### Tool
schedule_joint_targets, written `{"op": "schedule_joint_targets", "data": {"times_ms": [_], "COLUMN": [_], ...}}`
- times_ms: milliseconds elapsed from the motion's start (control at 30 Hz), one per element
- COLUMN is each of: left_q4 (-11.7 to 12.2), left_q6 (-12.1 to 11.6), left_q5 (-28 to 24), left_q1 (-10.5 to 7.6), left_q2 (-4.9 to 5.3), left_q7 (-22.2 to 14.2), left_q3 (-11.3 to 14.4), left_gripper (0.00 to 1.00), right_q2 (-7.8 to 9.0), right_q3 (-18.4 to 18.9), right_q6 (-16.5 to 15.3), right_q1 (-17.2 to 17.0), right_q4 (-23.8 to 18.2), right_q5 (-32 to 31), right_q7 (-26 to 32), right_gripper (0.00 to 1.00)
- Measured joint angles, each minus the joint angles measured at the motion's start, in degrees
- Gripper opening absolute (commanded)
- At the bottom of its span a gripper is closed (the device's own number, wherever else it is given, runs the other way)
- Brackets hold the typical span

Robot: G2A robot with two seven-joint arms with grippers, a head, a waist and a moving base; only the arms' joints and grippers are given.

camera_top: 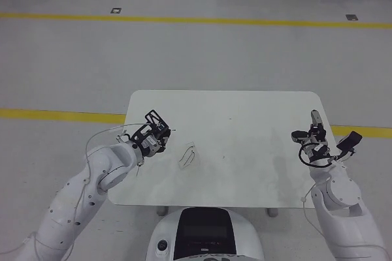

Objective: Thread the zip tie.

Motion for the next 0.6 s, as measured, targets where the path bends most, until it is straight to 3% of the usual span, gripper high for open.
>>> {"op": "schedule_joint_targets", "data": {"times_ms": [167, 333, 600], "left_q4": [0.0, 0.0, 0.0], "left_q6": [0.0, 0.0, 0.0], "left_q5": [0.0, 0.0, 0.0], "left_q1": [0.01, 0.01, 0.01], "left_q2": [-0.03, -0.03, -0.02], "left_q7": [-0.1, -0.1, -0.1], "left_q3": [0.0, 0.0, 0.0], "left_gripper": [0.00, 0.00, 0.00], "right_q2": [0.00, 0.11, -0.47], "right_q3": [-0.1, -2.1, -12.7], "right_q6": [0.1, 4.8, 11.8], "right_q1": [0.1, 2.3, 8.3], "right_q4": [0.0, -0.5, 0.8], "right_q5": [0.0, -3.5, -10.5], "right_q7": [0.1, 4.8, 12.0], "right_gripper": [1.00, 1.00, 1.00]}}
